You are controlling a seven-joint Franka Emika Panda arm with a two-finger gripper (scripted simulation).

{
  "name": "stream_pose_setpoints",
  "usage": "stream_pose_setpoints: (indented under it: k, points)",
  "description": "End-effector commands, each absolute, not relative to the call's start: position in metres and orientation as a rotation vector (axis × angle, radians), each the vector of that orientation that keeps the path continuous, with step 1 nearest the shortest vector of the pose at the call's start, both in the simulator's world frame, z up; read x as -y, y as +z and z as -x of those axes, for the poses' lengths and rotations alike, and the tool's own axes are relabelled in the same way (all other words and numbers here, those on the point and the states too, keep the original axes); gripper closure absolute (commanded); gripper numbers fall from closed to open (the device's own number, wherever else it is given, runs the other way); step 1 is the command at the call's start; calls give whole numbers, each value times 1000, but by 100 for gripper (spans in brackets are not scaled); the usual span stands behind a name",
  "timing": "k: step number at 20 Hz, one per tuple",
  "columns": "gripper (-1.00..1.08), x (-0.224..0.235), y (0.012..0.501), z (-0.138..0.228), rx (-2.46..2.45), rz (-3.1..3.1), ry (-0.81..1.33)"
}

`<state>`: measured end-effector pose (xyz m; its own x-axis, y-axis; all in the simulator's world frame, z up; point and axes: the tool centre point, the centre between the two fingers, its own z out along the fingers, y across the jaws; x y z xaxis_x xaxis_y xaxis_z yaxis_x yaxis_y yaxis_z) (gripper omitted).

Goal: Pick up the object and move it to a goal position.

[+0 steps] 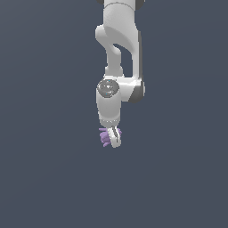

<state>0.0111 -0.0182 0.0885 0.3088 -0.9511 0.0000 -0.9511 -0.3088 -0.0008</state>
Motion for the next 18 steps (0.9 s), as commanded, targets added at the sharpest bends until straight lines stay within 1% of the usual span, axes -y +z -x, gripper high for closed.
stream_pose_setpoints:
  k: [1,10,18]
  points:
    - [108,18,89,-11,-1846,2541,-1]
    - [108,6,104,-1,-1846,2541,-1]
    - [108,-27,144,24,-1846,2541,0]
